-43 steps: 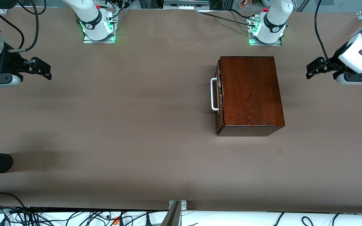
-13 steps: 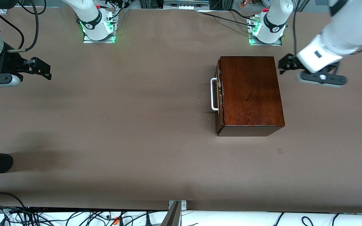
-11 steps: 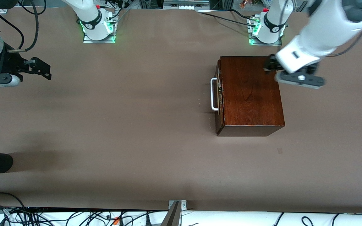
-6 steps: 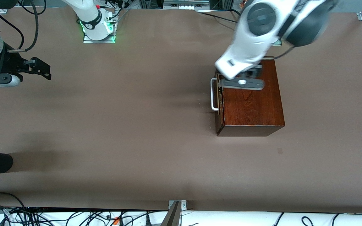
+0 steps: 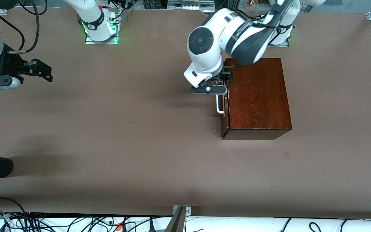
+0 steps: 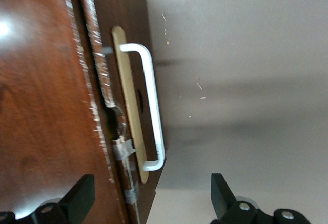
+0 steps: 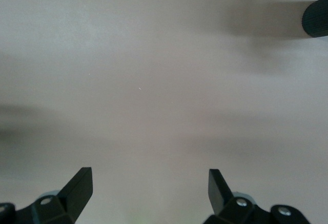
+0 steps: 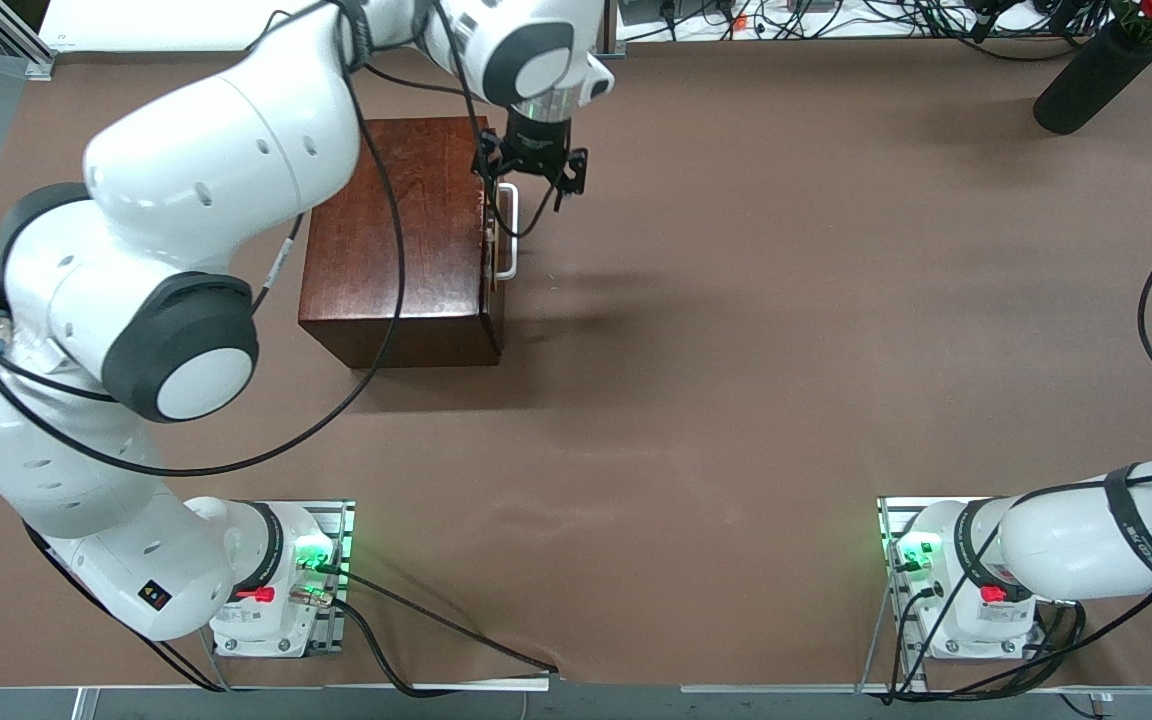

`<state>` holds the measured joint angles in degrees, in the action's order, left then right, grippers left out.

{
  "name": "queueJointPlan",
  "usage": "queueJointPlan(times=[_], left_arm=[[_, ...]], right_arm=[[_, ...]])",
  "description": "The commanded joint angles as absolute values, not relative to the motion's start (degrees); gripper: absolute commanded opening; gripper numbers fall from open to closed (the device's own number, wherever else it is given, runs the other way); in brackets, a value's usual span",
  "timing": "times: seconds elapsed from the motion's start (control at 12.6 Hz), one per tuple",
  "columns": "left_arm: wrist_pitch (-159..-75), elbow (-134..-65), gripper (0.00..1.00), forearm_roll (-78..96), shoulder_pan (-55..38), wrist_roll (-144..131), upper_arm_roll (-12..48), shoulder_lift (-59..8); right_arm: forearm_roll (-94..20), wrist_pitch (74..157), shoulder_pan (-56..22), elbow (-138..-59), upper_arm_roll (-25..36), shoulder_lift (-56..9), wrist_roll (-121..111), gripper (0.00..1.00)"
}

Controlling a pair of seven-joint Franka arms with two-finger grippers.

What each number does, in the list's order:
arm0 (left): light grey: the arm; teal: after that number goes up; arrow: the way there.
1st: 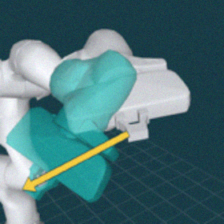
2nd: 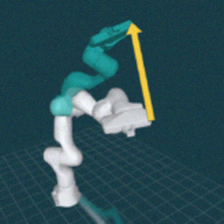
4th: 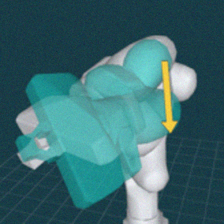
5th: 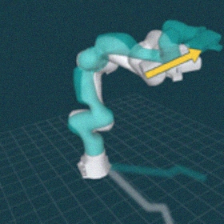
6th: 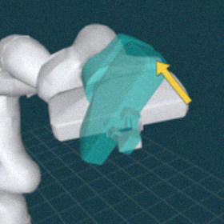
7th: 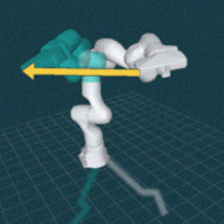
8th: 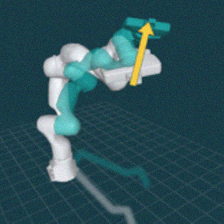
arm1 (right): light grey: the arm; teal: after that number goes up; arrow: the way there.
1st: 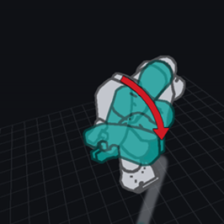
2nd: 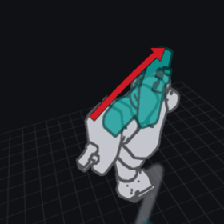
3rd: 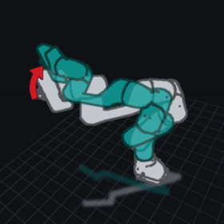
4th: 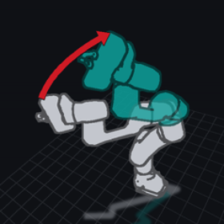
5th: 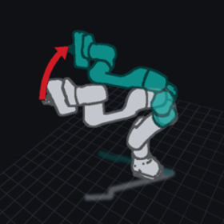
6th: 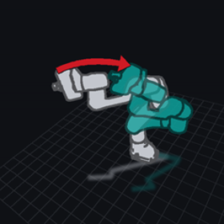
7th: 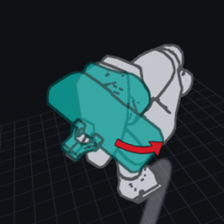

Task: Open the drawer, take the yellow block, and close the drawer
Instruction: 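Reach the left gripper to the white drawer handle of the wooden box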

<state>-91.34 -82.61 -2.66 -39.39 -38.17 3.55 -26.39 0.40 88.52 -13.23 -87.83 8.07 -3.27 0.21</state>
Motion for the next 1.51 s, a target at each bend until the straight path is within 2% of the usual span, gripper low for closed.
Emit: queueJointPlan(times=[0.0,0.48,1.11,1.43], left_arm=[[-91.4,-83.7,1.00,-4.4,-40.0,-38.7,2.8,-27.3],[-101.4,-92.9,1.00,-6.8,-41.1,-42.6,2.8,-27.2],[-106.1,-95.8,1.00,-7.9,-42.0,-46.6,2.8,-27.8],[-105.4,-95.9,1.00,-12.4,-42.5,-46.8,2.8,-27.8]], right_arm=[[-0.4,88.6,-12.7,-87.7,7.7,-3.0,1.0,1.00],[-0.4,88.6,-12.7,-87.7,7.7,-3.0,1.0,1.00],[-0.4,88.6,-12.6,-87.7,7.8,-3.1,1.0,1.00],[-0.4,88.6,-12.6,-87.8,7.9,-3.1,1.0,1.00]])
